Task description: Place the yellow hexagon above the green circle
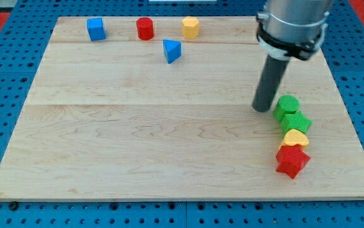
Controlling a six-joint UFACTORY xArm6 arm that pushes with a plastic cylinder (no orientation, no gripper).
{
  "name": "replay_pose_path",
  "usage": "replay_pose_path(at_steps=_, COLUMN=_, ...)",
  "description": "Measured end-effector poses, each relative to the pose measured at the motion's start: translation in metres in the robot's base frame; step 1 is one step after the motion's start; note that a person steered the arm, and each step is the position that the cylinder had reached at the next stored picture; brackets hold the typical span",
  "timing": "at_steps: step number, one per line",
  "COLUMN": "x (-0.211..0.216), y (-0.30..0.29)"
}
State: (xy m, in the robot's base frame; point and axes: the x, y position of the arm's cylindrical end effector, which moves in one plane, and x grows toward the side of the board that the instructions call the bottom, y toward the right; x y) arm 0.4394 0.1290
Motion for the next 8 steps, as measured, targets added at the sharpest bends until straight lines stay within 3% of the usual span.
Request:
replay_pose_path(at_steps=1, x=-0.033, y=0.005)
replay_pose_path(at_steps=3, x=-0.003, y=0.053)
replay_pose_path(at_steps=4, x=-0.004, y=0.041)
replay_pose_path(at_steps=6, x=-0.094, y=0.034)
replay_pose_path(at_steps=8, x=-0.215, y=-0.019)
